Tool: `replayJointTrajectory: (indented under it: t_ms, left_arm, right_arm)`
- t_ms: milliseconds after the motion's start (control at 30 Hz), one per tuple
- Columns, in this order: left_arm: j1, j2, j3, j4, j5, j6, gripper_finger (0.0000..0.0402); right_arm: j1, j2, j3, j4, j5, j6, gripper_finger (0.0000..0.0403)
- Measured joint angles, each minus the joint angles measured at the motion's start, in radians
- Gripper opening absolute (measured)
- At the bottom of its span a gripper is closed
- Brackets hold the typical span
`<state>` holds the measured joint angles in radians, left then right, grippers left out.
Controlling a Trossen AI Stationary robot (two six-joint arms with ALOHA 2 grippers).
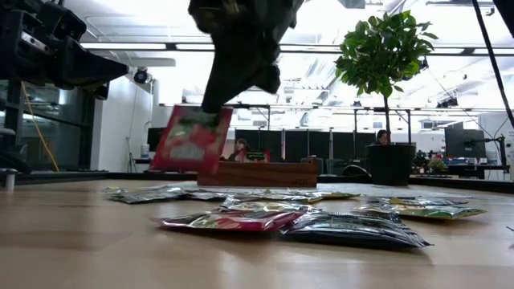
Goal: Pick & Place Tea
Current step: Put the red tea bag into the middle section of the wooden organizer
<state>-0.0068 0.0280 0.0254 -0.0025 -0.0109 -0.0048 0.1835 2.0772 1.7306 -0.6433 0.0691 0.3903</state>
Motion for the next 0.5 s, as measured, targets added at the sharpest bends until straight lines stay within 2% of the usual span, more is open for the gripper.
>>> replayJointTrajectory:
  t_ms: [267, 500]
  left_arm:
    - [0.0, 0.0, 0.0, 0.0, 0.0, 0.0, 0.0]
    - [0.0, 0.0, 0.0, 0.0, 0.0, 0.0, 0.0]
  right_arm:
    - [-0.083, -0.057, 0.0, -0.122, 0.119, -0.11, 0.0]
    - [-0.201, -0.086, 0.001, -0.165, 0.131, -0.256, 0.0]
